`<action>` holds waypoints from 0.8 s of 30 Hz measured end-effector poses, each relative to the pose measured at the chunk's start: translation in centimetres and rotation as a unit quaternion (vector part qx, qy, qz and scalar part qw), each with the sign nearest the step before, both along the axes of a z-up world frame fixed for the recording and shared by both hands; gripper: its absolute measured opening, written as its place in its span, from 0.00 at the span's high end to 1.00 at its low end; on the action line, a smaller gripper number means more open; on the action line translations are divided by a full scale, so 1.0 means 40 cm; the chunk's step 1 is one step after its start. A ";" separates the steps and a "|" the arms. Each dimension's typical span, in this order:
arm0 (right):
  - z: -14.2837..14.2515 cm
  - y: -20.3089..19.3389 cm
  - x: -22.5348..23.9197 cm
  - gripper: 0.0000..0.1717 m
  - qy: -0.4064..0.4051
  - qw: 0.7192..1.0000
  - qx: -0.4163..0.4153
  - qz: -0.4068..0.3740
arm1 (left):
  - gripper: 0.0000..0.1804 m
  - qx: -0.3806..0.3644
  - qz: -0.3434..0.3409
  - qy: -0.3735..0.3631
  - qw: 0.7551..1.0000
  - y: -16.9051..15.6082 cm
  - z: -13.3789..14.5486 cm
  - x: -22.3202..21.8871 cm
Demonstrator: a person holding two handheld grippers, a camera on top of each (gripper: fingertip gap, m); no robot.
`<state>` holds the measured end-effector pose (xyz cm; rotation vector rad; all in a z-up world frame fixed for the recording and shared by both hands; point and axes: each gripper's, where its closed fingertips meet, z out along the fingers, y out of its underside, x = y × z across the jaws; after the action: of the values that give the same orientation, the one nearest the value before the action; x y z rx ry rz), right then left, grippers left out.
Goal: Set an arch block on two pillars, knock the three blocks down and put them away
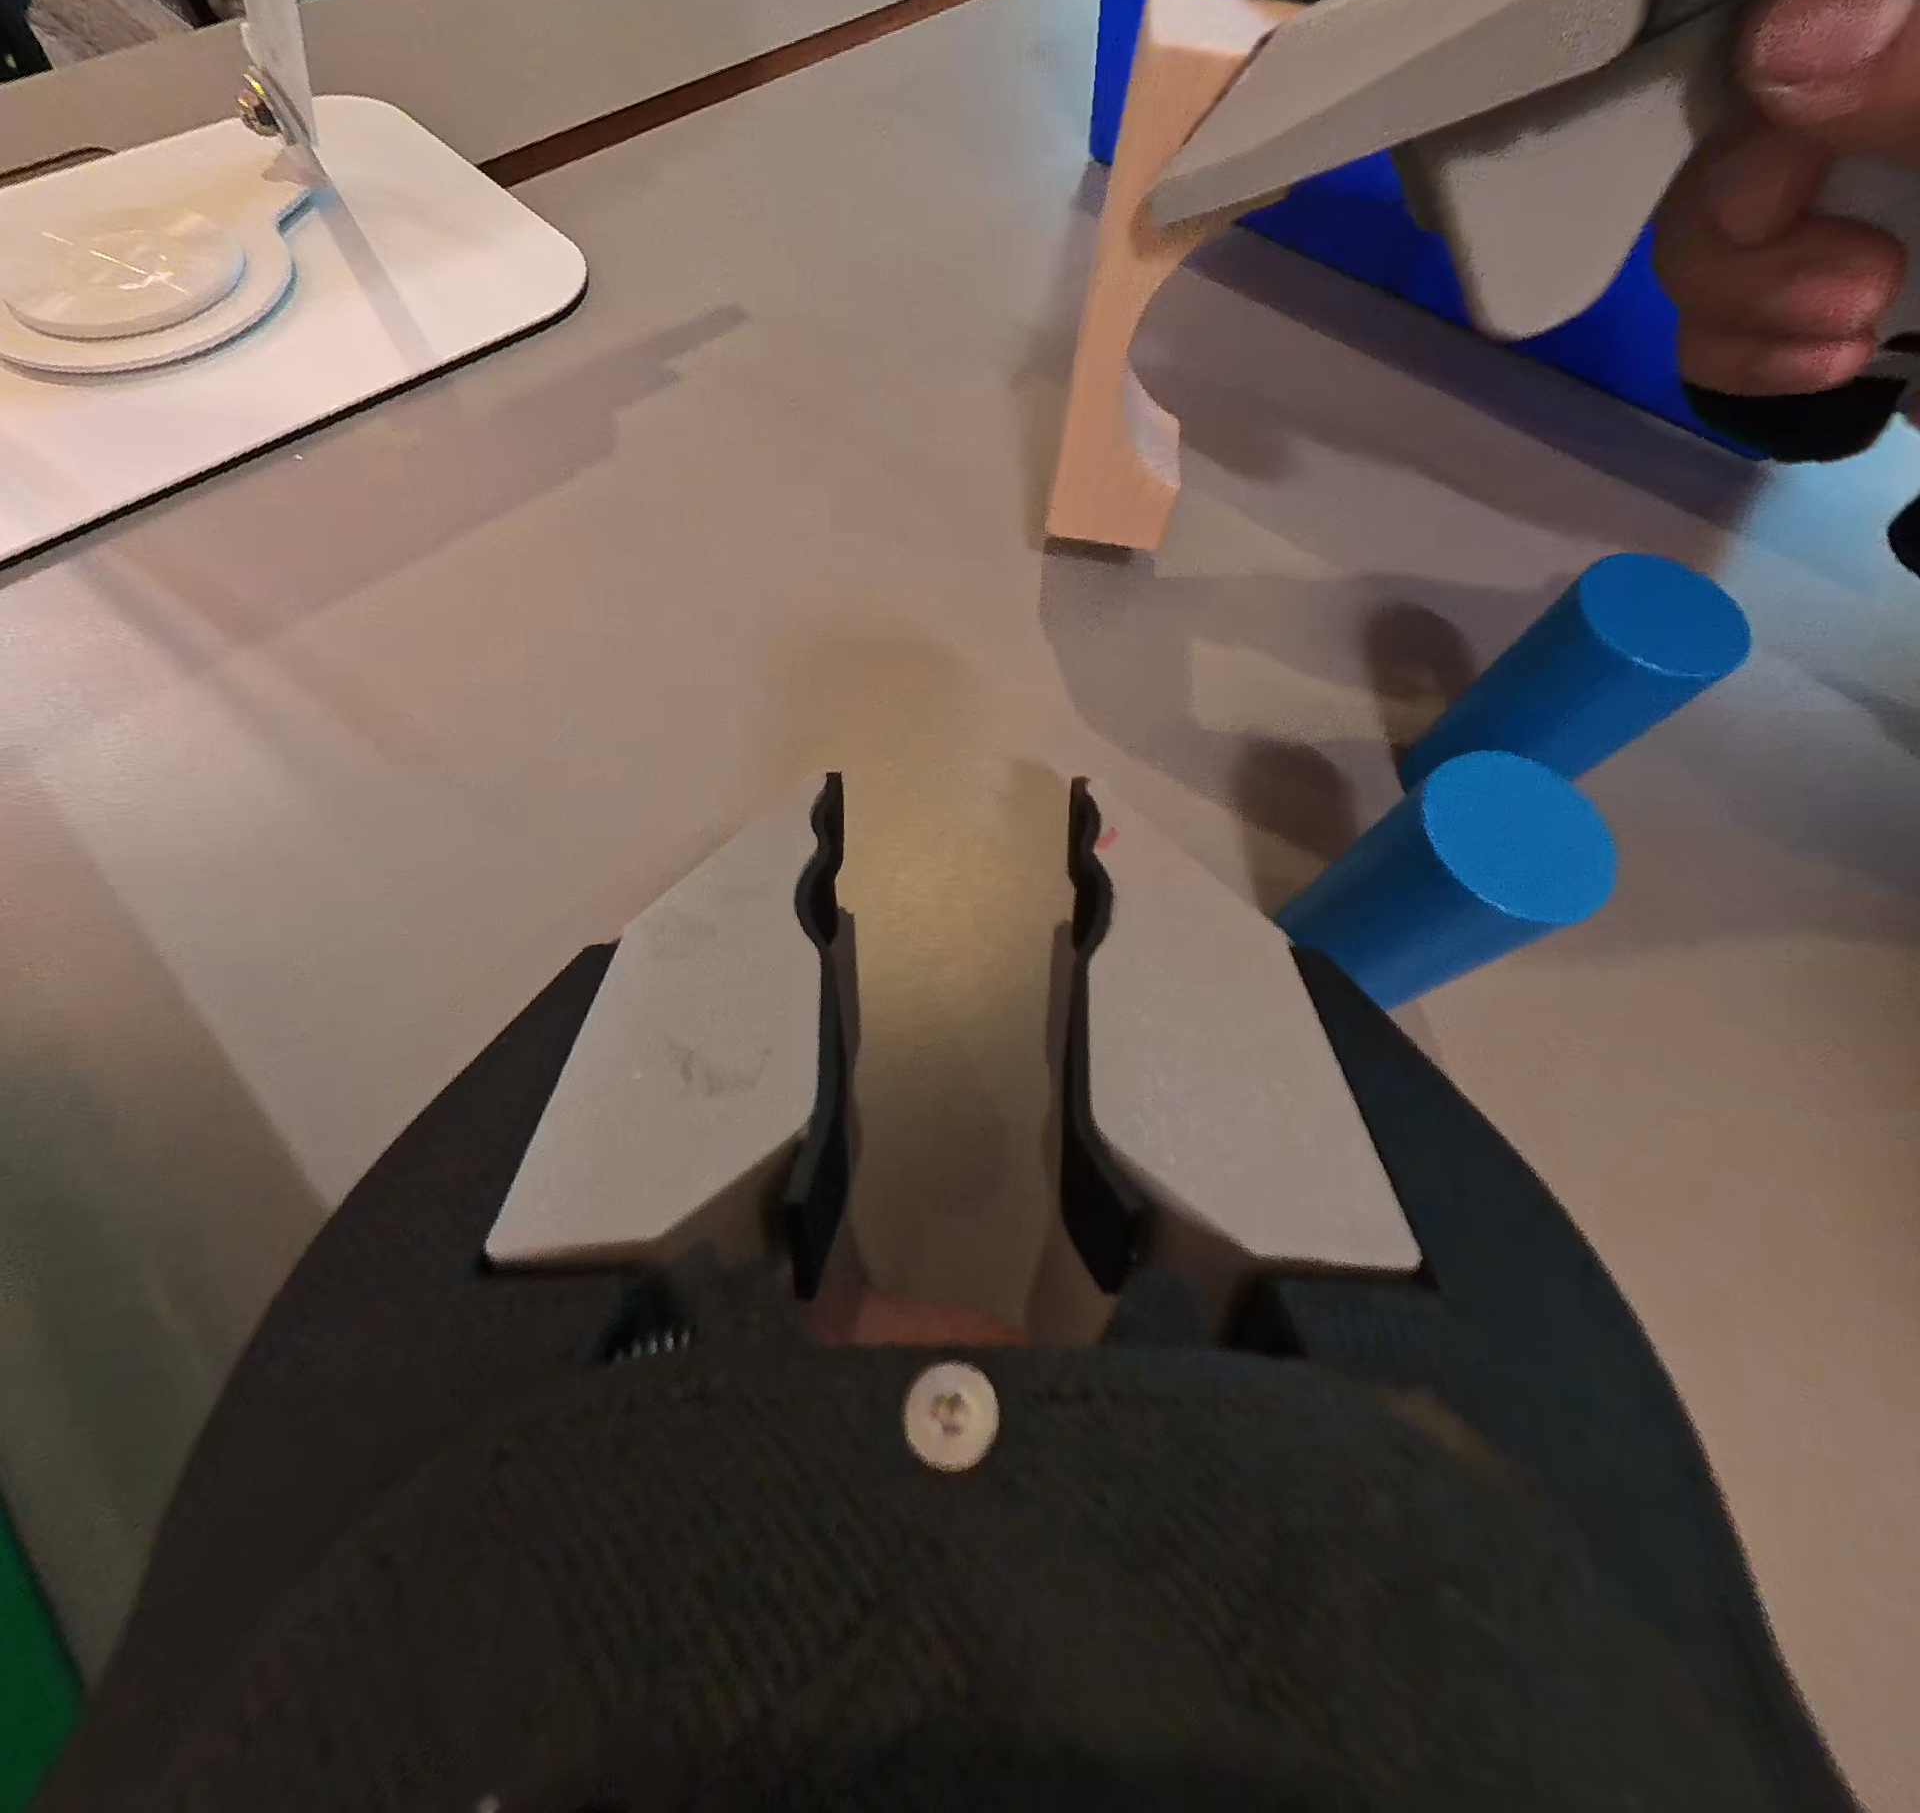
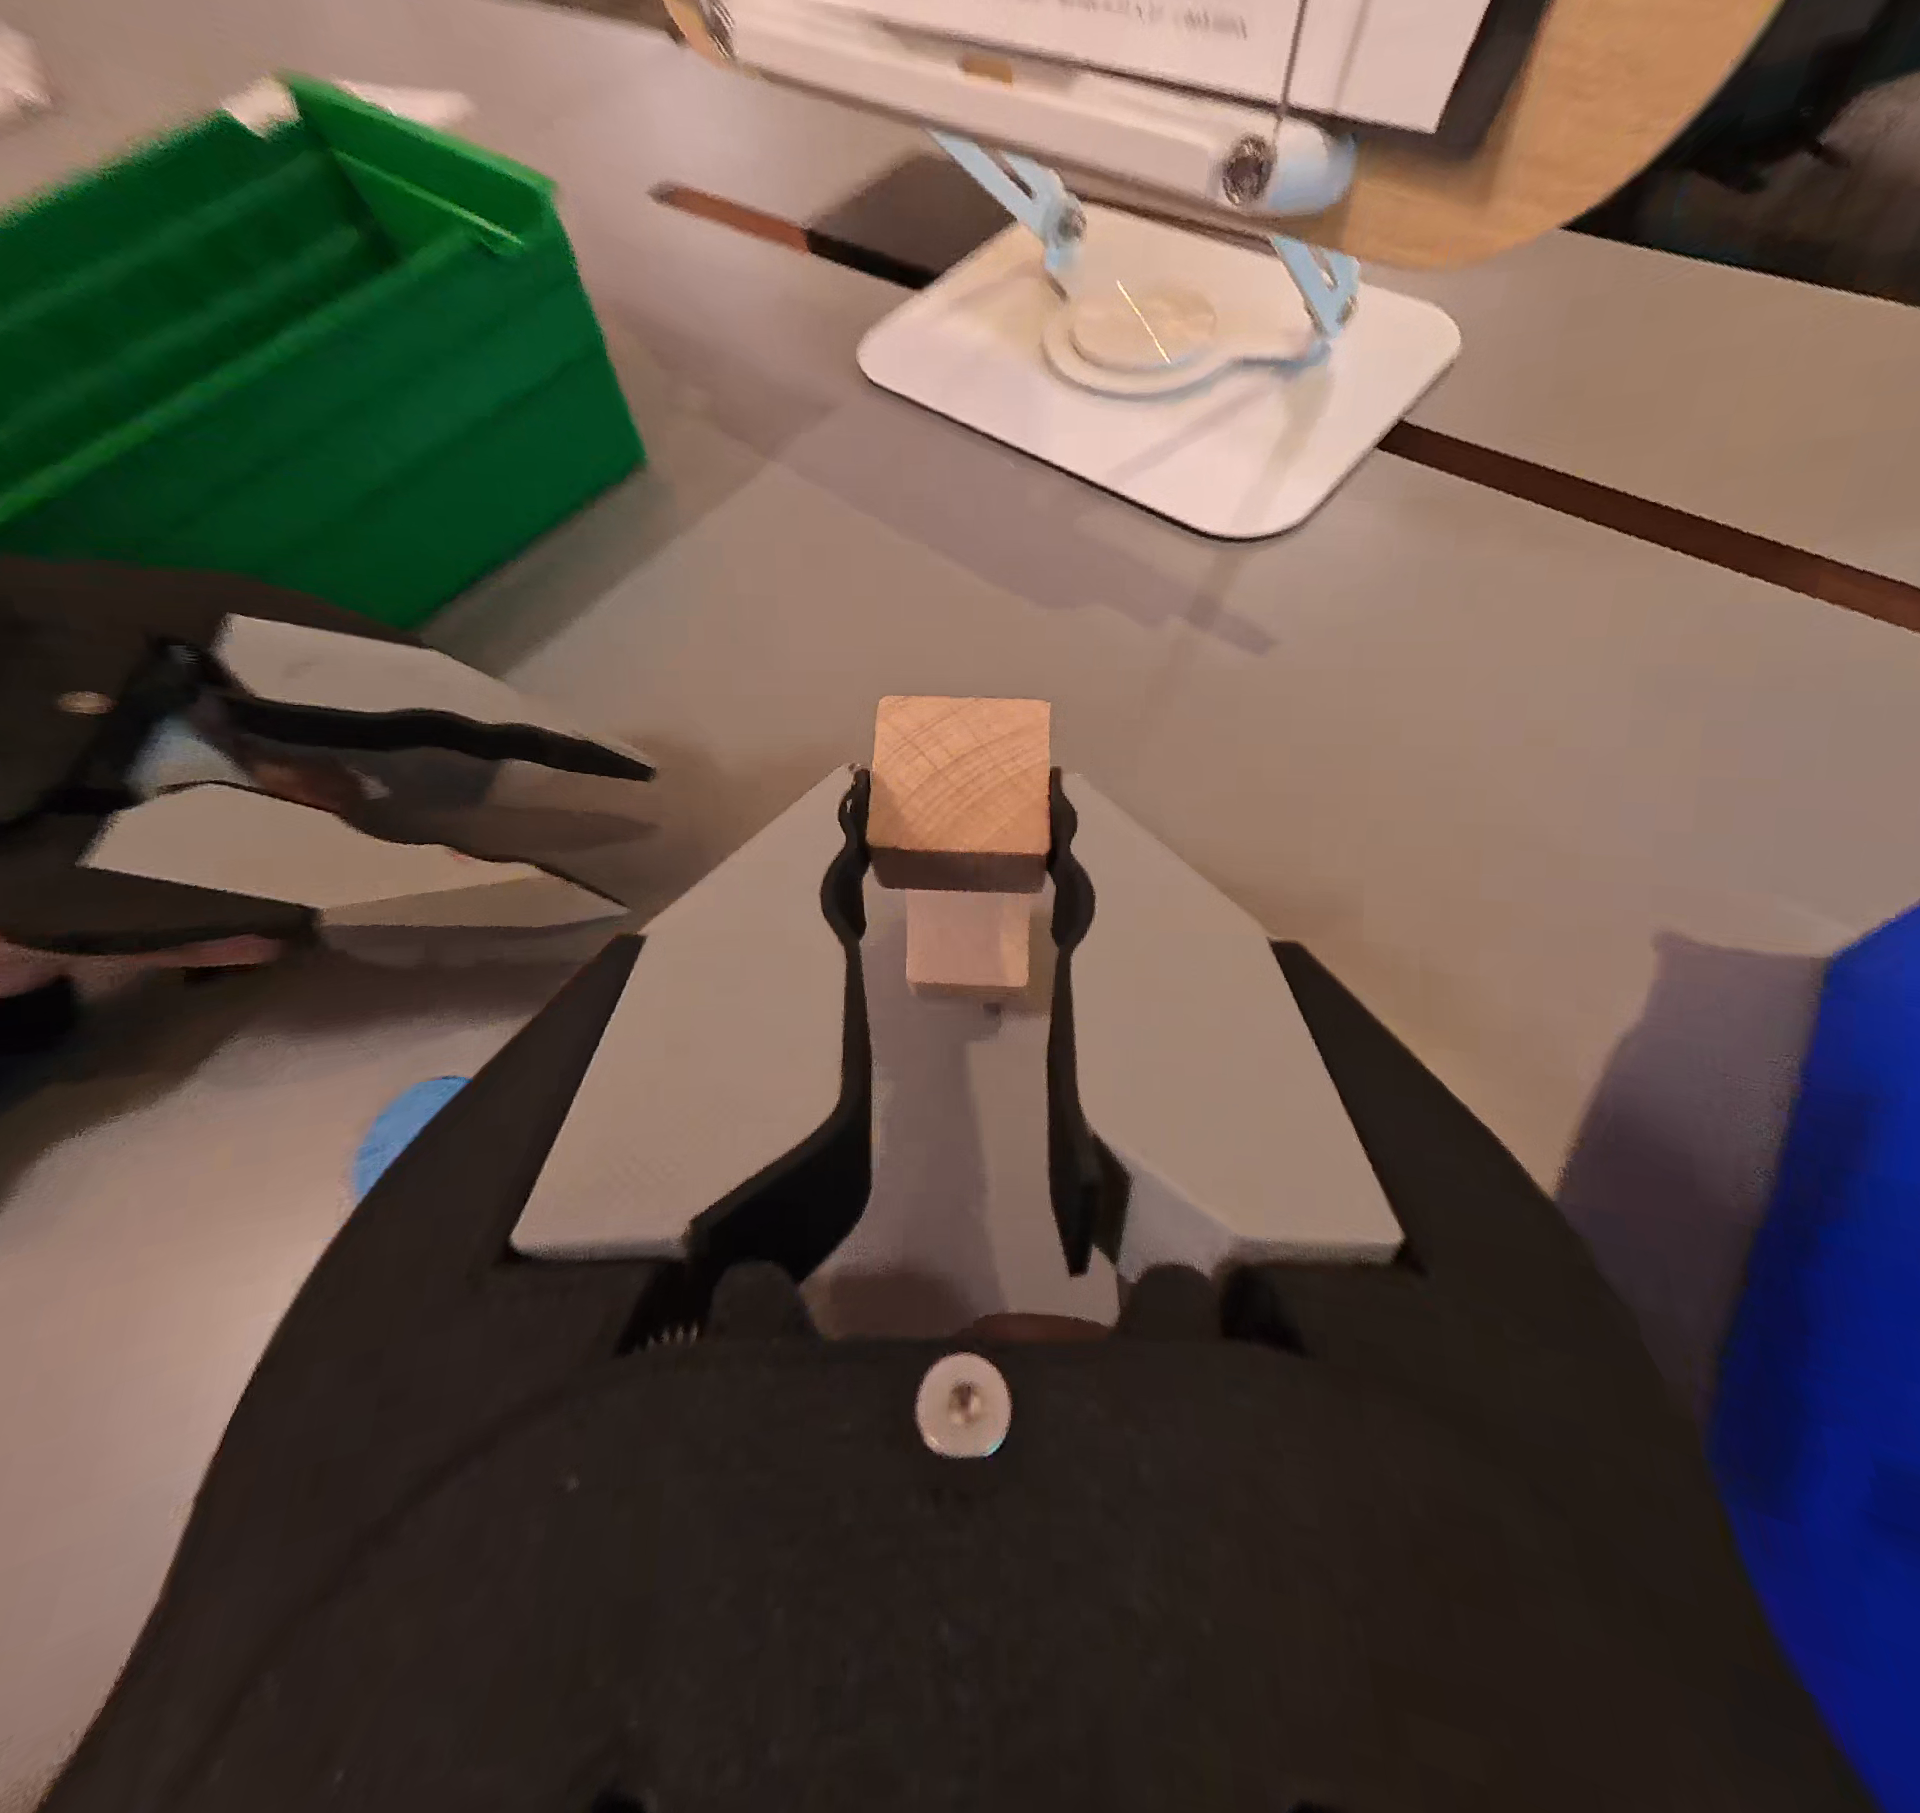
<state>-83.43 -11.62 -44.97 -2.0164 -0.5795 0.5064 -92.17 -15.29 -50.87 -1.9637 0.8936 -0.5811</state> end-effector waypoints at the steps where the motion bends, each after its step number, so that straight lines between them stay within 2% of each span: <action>1: 0.014 -0.008 -0.007 0.82 0.022 1.000 0.002 0.010 | 0.77 0.002 0.001 -0.004 1.000 0.002 0.003 -0.001; 5: 0.089 -0.055 -0.057 0.82 0.118 0.990 0.016 0.079 | 0.77 0.007 -0.012 -0.033 0.999 0.000 0.023 0.003; 9: 0.170 -0.101 -0.102 0.82 0.188 0.971 0.035 0.141 | 0.78 0.025 -0.055 -0.102 0.993 -0.025 0.075 0.030; 14: 0.255 -0.170 -0.145 0.82 0.253 0.941 0.054 0.216 | 0.78 0.065 -0.152 -0.205 0.965 -0.108 0.174 0.064; 20: 0.296 -0.209 -0.144 0.82 0.290 0.923 0.067 0.243 | 0.78 0.047 -0.195 -0.299 0.933 -0.150 0.243 0.056; 24: 0.298 -0.206 -0.144 0.82 0.302 0.919 0.060 0.245 | 0.77 0.032 -0.210 -0.318 0.924 -0.162 0.251 0.058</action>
<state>-89.19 -19.84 -33.04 -1.4684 -0.6974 1.3035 -89.86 -21.76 -40.83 -1.3728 0.8872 -1.3276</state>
